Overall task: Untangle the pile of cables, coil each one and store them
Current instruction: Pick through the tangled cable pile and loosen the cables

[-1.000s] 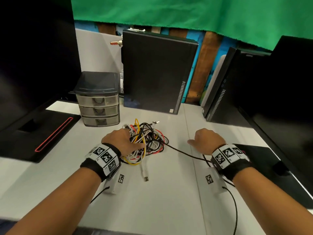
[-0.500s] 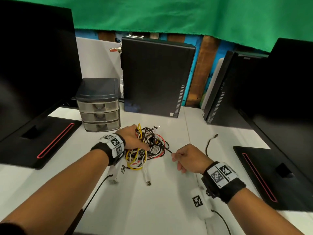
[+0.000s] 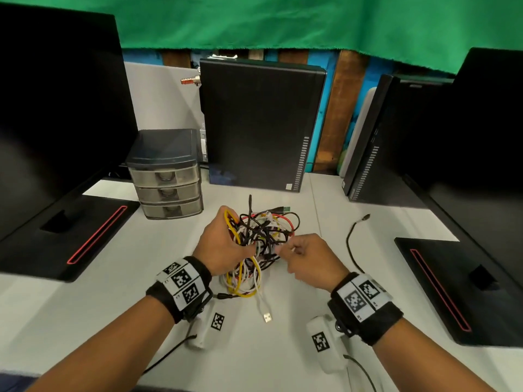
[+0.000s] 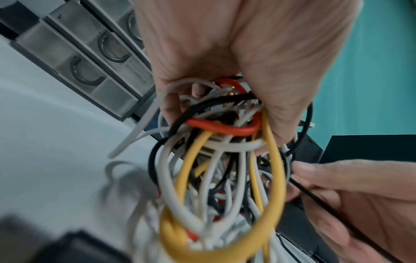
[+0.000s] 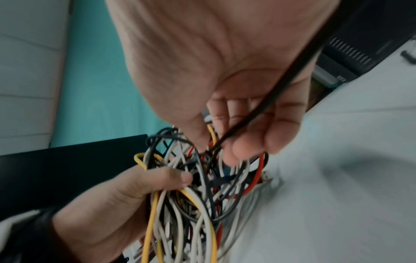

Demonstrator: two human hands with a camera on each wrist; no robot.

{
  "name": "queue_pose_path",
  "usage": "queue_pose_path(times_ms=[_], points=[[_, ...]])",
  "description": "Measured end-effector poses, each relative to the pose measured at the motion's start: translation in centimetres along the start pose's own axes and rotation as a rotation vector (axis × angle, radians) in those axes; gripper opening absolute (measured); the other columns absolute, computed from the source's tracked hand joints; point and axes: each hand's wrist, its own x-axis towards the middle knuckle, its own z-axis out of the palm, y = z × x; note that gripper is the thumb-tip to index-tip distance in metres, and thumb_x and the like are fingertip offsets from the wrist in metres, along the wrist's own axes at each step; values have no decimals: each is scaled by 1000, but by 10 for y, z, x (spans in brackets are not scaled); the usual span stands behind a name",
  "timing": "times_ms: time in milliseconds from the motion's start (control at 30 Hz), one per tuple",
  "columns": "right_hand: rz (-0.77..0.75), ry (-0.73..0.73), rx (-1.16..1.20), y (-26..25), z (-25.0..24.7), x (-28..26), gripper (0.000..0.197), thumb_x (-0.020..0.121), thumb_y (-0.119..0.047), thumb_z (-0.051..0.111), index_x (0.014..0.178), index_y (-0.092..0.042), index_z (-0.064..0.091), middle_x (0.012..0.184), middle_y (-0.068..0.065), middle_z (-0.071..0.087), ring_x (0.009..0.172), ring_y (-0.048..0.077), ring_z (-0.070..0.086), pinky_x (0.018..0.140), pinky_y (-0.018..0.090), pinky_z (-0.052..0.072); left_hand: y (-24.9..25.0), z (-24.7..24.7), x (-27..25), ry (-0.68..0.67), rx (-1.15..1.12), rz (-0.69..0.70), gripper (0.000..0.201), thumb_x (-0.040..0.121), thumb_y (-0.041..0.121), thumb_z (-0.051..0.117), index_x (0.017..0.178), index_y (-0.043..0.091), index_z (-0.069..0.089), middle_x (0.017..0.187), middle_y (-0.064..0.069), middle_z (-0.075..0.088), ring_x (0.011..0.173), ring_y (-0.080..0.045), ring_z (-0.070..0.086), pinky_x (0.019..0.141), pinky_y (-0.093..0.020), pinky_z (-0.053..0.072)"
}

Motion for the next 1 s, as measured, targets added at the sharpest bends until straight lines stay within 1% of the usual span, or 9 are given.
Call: queue_pose_path(times_ms=[100,167,267,367,433,500,600,767,1000], points=[[126,-222,-11,12,-16,-15,28,98,-34,61,82,-12,69,66,2,71,53,12,61,64,32,52,-2,1,1,66,-31,-41,53,70,20,87,100,21,44,88,4,64,79,-11,62,61,-22,44],[161,-298,-10,19,-24,-24,31,102,-29,55,83,-8,69,64,3,70,53,14,61,65,32,53,-2,0,3,73,-41,-48,53,70,21,88,101,20,45,88,5,64,79,-8,62,61,-21,44],[187,-298,-53,19,-28,-26,40,106,-31,47,81,-7,67,58,1,66,50,13,59,62,28,51,0,1,2,50,-50,-14,53,69,22,88,99,21,44,87,5,64,77,-9,62,62,-23,45],[179,-275,-48,5,-22,-14,41,108,-28,42,79,-6,61,48,-5,59,42,10,52,55,24,48,6,12,-6,-57,-39,65,52,67,24,88,96,26,44,81,7,65,70,-5,62,64,-26,50],[177,-283,-69,-4,-16,-5,40,107,-29,41,80,-7,59,47,-5,58,41,9,52,52,22,49,12,17,-11,-83,-21,76,52,66,24,87,95,29,44,81,7,67,72,-10,65,66,-31,55],[182,-304,-51,-5,-16,-3,38,106,-35,44,84,-8,60,54,-1,63,45,11,56,53,23,50,15,14,-9,-25,-26,51,51,66,21,88,93,27,44,81,6,67,74,-12,65,65,-28,52],[186,-343,-11,8,-26,-16,35,103,-40,50,88,-9,61,68,7,67,53,17,59,59,26,50,10,-3,0,106,-59,-35,49,68,20,89,94,24,47,85,8,66,77,-8,63,62,-23,45],[132,-412,27,25,-43,-36,32,106,-24,46,84,-10,63,64,6,66,55,18,60,64,30,50,0,-18,6,237,-94,-121,50,69,21,88,97,23,47,89,10,62,84,-16,62,72,-28,44],[140,-300,-53,-9,-25,-8,36,107,-28,43,85,-7,63,58,6,58,43,12,49,53,25,45,14,6,-5,76,-27,43,53,65,23,89,92,27,43,84,9,66,77,-10,64,67,-29,51]])
